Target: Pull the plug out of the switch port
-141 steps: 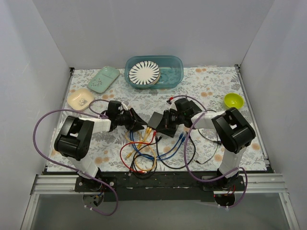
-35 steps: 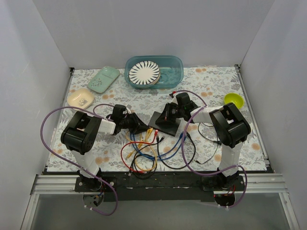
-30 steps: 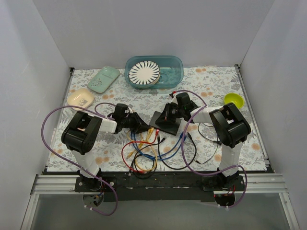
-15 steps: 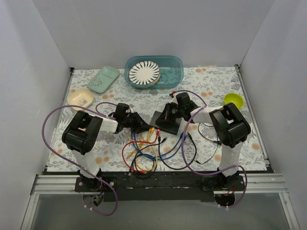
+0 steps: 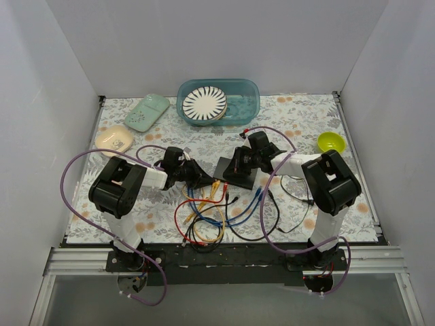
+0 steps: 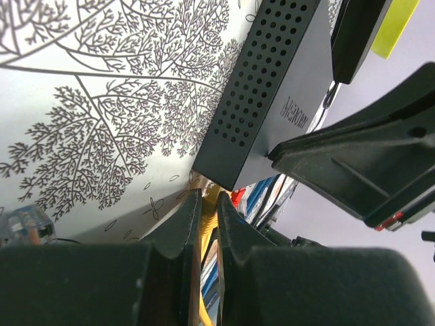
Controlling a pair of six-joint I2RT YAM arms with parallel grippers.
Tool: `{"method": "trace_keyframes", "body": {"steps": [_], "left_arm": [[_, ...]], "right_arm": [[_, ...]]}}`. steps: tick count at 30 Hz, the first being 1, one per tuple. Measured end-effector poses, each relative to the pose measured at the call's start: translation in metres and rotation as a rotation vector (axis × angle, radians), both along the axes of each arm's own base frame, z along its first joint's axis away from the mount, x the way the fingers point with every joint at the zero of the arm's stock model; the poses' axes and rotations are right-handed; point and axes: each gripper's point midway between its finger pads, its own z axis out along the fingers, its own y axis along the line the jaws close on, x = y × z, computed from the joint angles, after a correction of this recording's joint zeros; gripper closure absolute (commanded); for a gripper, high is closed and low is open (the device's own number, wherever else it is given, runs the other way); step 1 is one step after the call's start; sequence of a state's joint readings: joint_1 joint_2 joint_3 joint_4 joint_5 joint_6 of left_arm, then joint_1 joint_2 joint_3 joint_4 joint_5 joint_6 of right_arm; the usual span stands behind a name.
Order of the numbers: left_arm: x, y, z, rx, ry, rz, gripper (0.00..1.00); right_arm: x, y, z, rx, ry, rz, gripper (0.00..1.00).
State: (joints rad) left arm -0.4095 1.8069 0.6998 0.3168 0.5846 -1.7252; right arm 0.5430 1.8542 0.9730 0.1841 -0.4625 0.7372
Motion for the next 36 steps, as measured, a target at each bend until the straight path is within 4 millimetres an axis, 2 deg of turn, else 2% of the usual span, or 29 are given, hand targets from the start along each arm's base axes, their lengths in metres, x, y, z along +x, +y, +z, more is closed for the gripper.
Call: {"method": "trace_keyframes", "body": {"steps": [8, 13, 23, 30, 33, 36], "left_arm": [[0.000, 0.000, 0.000, -0.002, -0.004, 0.000, 1.00], [-0.001, -0.001, 0.000, -0.002, -0.004, -0.003, 1.00], [-0.009, 0.002, 0.002, 0.014, -0.022, -0.025, 1.00], [-0.033, 0.014, -0.002, 0.053, 0.016, -0.036, 1.00], [-0.036, 0.022, -0.001, 0.081, 0.019, -0.009, 1.00], [-0.033, 0.038, 0.003, 0.120, 0.020, 0.059, 1.00]], "right_arm": [[-0.025, 0.001, 0.000, -0.114, -0.064, 0.091, 0.89], [-0.046, 0.002, -0.014, -0.168, -0.039, 0.147, 0.90], [-0.040, 0.009, -0.021, -0.194, 0.006, 0.164, 0.91], [-0.033, 0.009, -0.021, -0.197, 0.002, 0.147, 0.90], [-0.033, 0.008, -0.020, -0.192, -0.016, 0.140, 0.89], [-0.032, -0.002, -0.014, -0.208, -0.061, 0.111, 0.88]]}}
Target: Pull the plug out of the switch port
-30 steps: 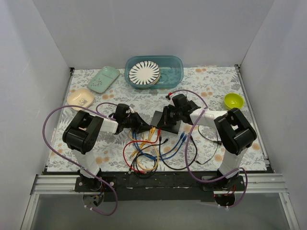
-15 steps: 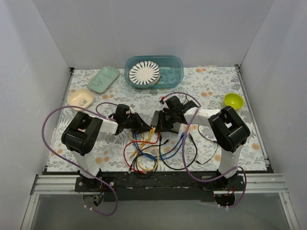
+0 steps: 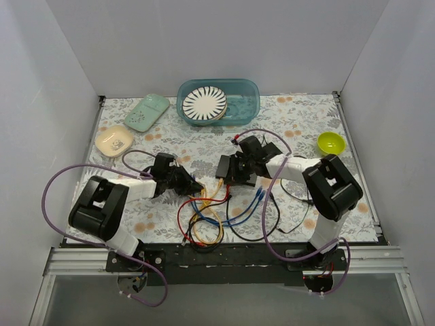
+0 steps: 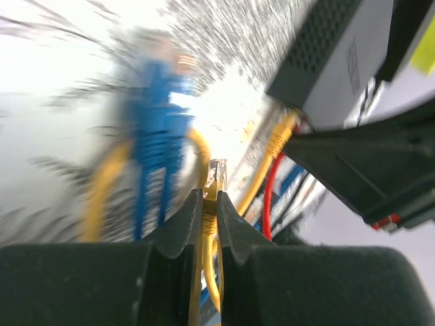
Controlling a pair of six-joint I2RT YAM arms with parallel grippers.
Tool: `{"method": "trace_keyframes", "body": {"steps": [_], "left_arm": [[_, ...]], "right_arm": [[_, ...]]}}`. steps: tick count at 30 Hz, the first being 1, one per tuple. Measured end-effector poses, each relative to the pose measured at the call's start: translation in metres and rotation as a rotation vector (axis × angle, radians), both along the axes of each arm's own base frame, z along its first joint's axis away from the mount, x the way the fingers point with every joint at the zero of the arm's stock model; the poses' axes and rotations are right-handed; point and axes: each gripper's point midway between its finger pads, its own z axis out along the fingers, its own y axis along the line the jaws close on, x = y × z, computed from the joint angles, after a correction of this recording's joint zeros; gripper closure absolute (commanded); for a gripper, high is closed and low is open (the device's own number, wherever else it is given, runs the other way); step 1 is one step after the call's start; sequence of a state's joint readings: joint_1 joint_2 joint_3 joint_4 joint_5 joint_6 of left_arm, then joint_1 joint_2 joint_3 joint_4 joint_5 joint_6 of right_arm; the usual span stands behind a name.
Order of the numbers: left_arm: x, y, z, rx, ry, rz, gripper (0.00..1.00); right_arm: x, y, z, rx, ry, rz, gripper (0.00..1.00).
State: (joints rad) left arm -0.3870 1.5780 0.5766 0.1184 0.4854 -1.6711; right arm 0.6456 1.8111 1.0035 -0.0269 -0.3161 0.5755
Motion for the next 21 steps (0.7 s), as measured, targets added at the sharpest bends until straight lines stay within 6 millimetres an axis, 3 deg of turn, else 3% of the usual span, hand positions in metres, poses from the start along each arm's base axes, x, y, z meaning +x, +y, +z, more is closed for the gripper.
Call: {"method": "trace_keyframes", "body": {"steps": [2, 6, 9, 12, 15, 17, 21], "left_arm": [[0.008, 0.016, 0.004, 0.038, -0.007, 0.076, 0.95], [0.030, 0.049, 0.015, 0.112, -0.028, 0.219, 0.72], [0.045, 0.058, 0.023, 0.118, -0.051, 0.257, 0.65], [0.051, 0.049, 0.034, 0.055, -0.082, 0.229, 0.62], [0.053, 0.027, 0.042, -0.057, -0.103, 0.149, 0.61], [0.050, 0.014, 0.042, -0.110, -0.100, 0.099, 0.61], [0.043, -0.015, 0.042, -0.182, -0.083, -0.013, 0.64]], "right_arm": [[0.004, -0.006, 0.008, -0.003, -0.035, -0.020, 0.87], [0.020, -0.008, 0.036, 0.034, -0.138, -0.056, 0.81], [0.031, -0.008, 0.044, 0.054, -0.175, -0.073, 0.79], [0.038, -0.011, 0.040, 0.055, -0.160, -0.097, 0.81], [0.050, -0.017, 0.028, 0.079, -0.103, -0.140, 0.85], [0.059, -0.026, 0.015, 0.098, -0.037, -0.191, 0.89], [0.075, -0.035, 0.014, 0.151, -0.003, -0.242, 0.91]]}}
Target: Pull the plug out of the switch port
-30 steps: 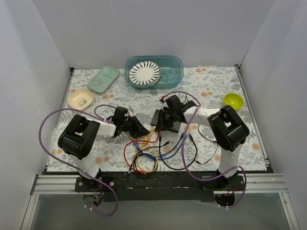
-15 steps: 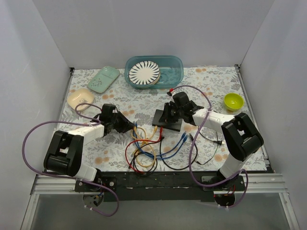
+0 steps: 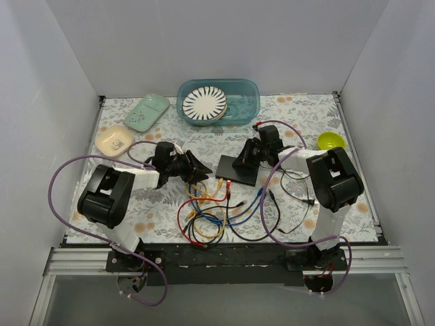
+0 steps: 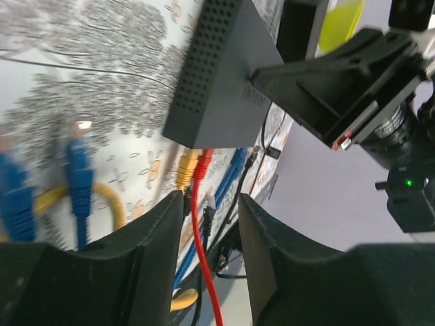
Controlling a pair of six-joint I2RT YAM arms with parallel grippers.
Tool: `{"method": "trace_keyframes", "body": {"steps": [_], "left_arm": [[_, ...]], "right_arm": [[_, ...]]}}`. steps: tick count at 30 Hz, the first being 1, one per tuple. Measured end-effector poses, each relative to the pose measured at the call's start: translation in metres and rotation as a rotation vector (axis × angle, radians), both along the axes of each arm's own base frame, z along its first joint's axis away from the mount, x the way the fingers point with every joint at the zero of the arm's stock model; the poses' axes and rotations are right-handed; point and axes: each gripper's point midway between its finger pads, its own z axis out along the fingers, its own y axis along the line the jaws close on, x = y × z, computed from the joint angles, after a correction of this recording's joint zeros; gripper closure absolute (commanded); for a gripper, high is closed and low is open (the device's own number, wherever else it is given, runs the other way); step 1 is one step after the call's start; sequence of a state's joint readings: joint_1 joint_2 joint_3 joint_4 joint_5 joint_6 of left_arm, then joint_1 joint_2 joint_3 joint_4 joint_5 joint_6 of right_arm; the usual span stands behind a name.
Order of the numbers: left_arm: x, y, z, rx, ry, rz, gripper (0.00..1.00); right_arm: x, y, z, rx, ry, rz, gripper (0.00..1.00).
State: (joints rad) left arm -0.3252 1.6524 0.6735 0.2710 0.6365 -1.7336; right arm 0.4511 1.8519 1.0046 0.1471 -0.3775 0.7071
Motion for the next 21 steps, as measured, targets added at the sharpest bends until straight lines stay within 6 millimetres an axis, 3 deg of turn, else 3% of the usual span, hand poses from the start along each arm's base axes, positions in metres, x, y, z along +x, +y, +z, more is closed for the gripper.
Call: {"method": "trace_keyframes", "body": {"steps": [4, 9, 17, 21], "left_arm": [[-0.007, -0.027, 0.000, -0.033, -0.008, -0.084, 0.66], [-0.016, -0.045, -0.006, -0.034, -0.002, -0.138, 0.69], [-0.012, -0.037, -0.038, 0.080, 0.047, -0.093, 0.66], [-0.007, -0.035, -0.041, 0.101, 0.043, -0.073, 0.65]], "right_arm": [[0.003, 0.000, 0.000, 0.021, 0.012, -0.011, 0.92], [0.003, 0.001, 0.000, 0.031, 0.016, -0.008, 0.92], [0.003, 0.002, 0.000, 0.031, 0.012, -0.005, 0.92], [0.003, 0.002, 0.000, 0.031, 0.011, -0.005, 0.92]]}}
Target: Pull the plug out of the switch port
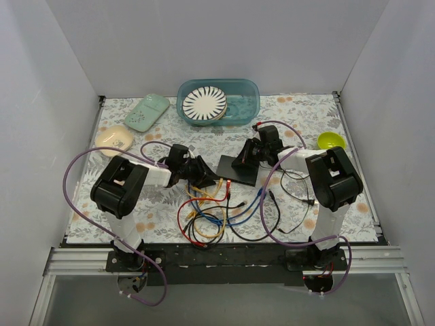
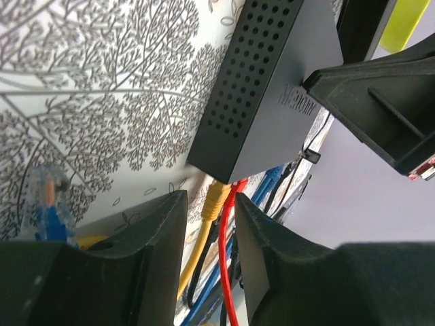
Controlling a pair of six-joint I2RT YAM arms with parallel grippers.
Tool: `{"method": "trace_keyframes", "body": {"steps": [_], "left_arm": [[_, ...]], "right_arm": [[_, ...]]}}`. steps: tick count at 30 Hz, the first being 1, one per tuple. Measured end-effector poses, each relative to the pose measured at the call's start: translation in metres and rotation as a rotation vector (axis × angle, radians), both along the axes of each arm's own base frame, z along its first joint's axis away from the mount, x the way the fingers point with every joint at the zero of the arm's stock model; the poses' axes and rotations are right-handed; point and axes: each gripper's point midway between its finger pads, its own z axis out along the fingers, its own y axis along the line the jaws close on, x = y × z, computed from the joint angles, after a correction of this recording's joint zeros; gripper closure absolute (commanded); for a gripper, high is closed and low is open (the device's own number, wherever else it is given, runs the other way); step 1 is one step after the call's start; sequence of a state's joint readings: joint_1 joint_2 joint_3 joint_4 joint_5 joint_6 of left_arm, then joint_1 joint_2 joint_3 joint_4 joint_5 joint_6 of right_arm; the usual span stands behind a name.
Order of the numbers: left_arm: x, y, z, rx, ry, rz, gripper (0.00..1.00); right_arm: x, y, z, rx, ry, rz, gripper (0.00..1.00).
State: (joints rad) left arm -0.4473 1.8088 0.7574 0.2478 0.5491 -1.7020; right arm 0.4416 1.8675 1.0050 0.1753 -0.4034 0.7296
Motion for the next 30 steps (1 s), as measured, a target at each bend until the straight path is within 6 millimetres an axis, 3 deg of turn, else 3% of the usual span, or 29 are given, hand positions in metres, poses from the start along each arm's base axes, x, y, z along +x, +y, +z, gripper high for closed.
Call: {"method": "trace_keyframes", "body": {"steps": [8, 14, 30], "left_arm": [[0.011, -0.013, 0.000, -0.025, -0.024, -0.014, 0.67], [0.012, -0.017, 0.000, -0.029, -0.021, -0.020, 0.75], [0.005, -0.022, 0.001, -0.075, -0.078, -0.068, 0.69]], "right_arm": [[-0.001, 0.000, 0.000, 0.004, -0.002, 0.002, 0.92], [-0.001, 0.000, 0.000, 0.005, -0.002, 0.003, 0.92], [-0.001, 0.002, -0.001, 0.012, 0.000, 0.012, 0.92]]}}
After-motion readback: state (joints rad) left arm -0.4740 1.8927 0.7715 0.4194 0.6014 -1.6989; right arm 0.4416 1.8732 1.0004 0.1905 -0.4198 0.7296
